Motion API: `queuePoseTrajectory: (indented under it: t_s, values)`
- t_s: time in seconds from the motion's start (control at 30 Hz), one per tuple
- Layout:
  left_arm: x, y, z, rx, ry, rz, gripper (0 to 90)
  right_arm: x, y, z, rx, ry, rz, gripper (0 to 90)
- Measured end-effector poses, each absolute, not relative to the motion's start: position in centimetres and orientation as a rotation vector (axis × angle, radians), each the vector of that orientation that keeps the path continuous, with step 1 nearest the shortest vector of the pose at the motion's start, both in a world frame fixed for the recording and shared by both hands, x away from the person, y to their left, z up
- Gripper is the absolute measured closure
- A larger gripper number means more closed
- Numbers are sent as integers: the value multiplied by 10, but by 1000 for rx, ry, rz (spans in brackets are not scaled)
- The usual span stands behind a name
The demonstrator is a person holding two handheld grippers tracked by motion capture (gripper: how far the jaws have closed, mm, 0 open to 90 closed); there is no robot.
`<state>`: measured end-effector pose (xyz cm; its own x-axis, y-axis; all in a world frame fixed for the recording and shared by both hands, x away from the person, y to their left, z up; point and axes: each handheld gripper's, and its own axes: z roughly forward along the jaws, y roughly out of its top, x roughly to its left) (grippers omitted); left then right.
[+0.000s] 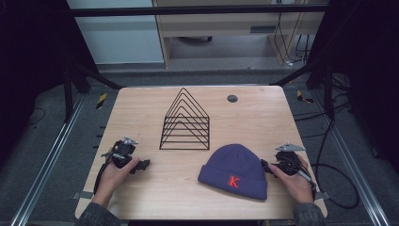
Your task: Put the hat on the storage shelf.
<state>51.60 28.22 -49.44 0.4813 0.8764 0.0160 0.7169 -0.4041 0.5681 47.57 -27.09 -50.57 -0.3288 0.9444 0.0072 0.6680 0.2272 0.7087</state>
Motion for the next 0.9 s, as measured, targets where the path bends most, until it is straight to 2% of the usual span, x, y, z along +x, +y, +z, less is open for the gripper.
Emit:
queuePoseTrajectory:
  t_s: [0.17,0.23,0.43,0.63,0.9]
  values:
    - [515,282,-494,2237,1317,428,0,476,-271,-505,1485,2083,875,193]
    - [515,282,-494,2236,1319,424,0,475,-273,-504,1489,2074,864,246]
    - [515,282,-494,2238,1313,422,0,474,-278,-502,1537,2050,889,291]
    - [515,281,-495,2240,1305,422,0,476,-283,-486,1538,2000,837,470]
    - [515,282,-495,2246,1299,420,0,490,-275,-477,1514,2112,856,448]
